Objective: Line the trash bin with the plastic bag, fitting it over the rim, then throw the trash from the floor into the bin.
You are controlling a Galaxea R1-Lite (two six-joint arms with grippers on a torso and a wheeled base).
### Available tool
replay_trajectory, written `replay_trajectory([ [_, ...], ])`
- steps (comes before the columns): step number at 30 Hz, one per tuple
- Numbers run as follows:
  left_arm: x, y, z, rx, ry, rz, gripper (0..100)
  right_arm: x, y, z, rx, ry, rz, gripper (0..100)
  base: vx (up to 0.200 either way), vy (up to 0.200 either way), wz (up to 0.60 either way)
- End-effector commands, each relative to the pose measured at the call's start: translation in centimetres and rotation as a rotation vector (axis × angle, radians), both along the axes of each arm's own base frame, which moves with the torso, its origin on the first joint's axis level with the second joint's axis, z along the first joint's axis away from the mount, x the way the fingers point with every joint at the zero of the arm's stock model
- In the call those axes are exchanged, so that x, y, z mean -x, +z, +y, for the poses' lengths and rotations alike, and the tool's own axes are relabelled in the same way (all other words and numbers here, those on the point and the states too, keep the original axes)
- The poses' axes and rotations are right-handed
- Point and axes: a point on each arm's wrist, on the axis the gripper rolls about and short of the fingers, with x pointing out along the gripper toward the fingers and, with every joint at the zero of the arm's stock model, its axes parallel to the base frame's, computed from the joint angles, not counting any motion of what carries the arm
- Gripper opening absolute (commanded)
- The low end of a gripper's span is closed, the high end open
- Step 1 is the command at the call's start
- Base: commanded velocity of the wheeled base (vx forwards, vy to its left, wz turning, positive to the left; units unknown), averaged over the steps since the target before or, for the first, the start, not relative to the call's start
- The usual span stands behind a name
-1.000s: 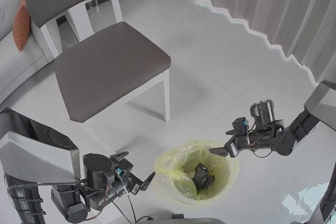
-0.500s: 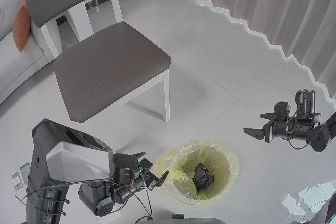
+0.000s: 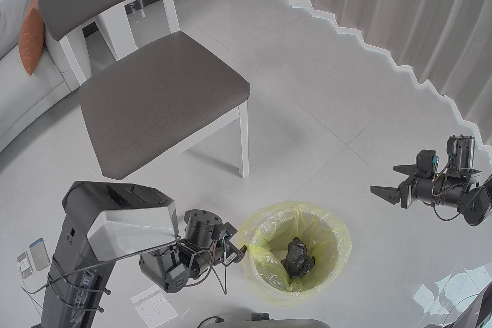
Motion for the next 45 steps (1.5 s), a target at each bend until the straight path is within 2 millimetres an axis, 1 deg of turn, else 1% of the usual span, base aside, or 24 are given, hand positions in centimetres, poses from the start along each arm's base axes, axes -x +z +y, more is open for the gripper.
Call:
replay_trajectory([
  [1,-1.7,-0.4,-0.4,-0.015,0.007,-0.016,100,0.0,-0.1,-0.1,0.003,0.001,0.000,100,0.000,0.000,0.00],
  [3,-1.9,-0.5,-0.7,-0.016,0.002,-0.019,100,-0.1,0.0,-0.1,0.001,0.002,-0.003,100,0.000,0.000,0.00],
  [8,-2.6,-0.7,-1.3,-0.022,-0.003,-0.009,100,-0.8,-0.7,0.2,0.001,0.007,0.016,100,0.000,0.000,0.00],
  [11,-2.4,-0.7,-0.8,-0.024,0.007,0.001,100,-1.3,-1.6,0.4,0.004,0.016,0.044,100,0.000,0.000,0.00],
  [14,-1.8,-0.1,0.6,-0.023,0.023,0.009,100,-1.5,-2.4,0.5,0.004,0.021,0.072,100,0.000,0.000,0.00],
  [17,-0.6,0.6,2.0,-0.018,0.033,0.003,100,-1.9,-4.0,0.8,0.006,0.029,0.125,100,0.000,0.000,0.00],
  [19,-0.3,0.8,2.6,-0.014,0.042,-0.003,100,-2.1,-4.7,0.9,0.009,0.034,0.145,100,0.000,0.000,0.00],
  [21,0.1,1.6,3.8,0.003,0.051,-0.013,100,-2.9,-6.3,1.0,0.028,0.045,0.175,100,0.000,0.000,0.00],
  [22,0.2,1.7,3.9,0.004,0.051,-0.012,100,-3.0,-6.4,0.9,0.029,0.045,0.177,100,0.000,0.000,0.00],
  [23,0.2,2.2,4.7,0.013,0.065,-0.020,100,-3.6,-7.5,1.0,0.043,0.055,0.198,100,0.000,0.000,0.00],
  [25,0.1,2.8,5.4,0.028,0.083,-0.041,100,-4.3,-8.9,1.1,0.055,0.065,0.224,100,0.000,0.000,0.00],
  [27,-0.2,3.3,5.9,0.043,0.094,-0.068,100,-5.0,-10.1,1.2,0.066,0.073,0.242,100,0.000,0.000,0.00],
  [28,-0.2,3.4,5.9,0.046,0.094,-0.071,100,-5.1,-10.3,1.2,0.067,0.073,0.244,100,0.000,0.000,0.00],
  [29,-0.3,3.7,6.1,0.057,0.101,-0.090,100,-5.7,-11.2,1.2,0.075,0.077,0.253,100,0.000,0.000,0.00],
  [33,-0.1,4.4,6.4,0.074,0.109,-0.115,100,-6.8,-13.1,1.2,0.087,0.083,0.282,100,0.000,0.000,0.00],
  [36,-0.1,4.7,6.5,0.084,0.110,-0.129,100,-7.6,-13.8,1.3,0.096,0.090,0.310,100,0.000,0.000,0.00],
  [42,-0.1,4.9,6.4,0.090,0.108,-0.139,100,-8.7,-14.0,1.5,0.109,0.105,0.332,100,0.000,0.000,0.00],
  [45,0.1,5.0,6.3,0.091,0.104,-0.141,100,-9.5,-14.5,1.7,0.112,0.109,0.341,100,0.000,0.000,0.00],
])
